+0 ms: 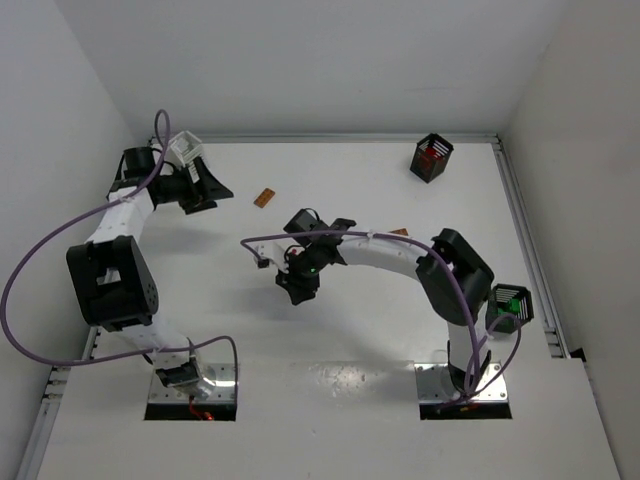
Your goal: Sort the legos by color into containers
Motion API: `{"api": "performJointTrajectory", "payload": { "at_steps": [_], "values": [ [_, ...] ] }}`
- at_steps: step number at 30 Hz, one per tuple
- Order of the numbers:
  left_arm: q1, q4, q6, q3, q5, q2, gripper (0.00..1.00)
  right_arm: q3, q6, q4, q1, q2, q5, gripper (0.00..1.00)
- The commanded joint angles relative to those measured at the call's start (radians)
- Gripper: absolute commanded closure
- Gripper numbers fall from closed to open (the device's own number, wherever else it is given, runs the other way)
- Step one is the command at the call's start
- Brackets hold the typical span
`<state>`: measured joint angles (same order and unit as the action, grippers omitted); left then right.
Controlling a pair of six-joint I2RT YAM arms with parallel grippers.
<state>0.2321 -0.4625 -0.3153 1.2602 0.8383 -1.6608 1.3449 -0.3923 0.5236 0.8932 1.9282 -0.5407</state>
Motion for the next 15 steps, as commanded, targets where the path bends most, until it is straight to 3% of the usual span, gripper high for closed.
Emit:
{"api": "performJointTrajectory", "payload": {
  "at_steps": [1,10,15],
  "values": [
    [0.033,-0.034,0.028,0.031,0.004,0.059,0.19,0.034,0.141,-0.046,0.024,0.005,0.051,0.67],
    [0.042,-0.034,0.042,0.022,-0.005,0.087,0.19,0.016,0.228,-0.100,0.052,0.072,0.183,0.65],
    [0.052,-0.025,0.042,0.022,-0.005,0.096,0.19,0.025,0.247,-0.112,0.052,0.094,0.214,0.59]
  ]
}}
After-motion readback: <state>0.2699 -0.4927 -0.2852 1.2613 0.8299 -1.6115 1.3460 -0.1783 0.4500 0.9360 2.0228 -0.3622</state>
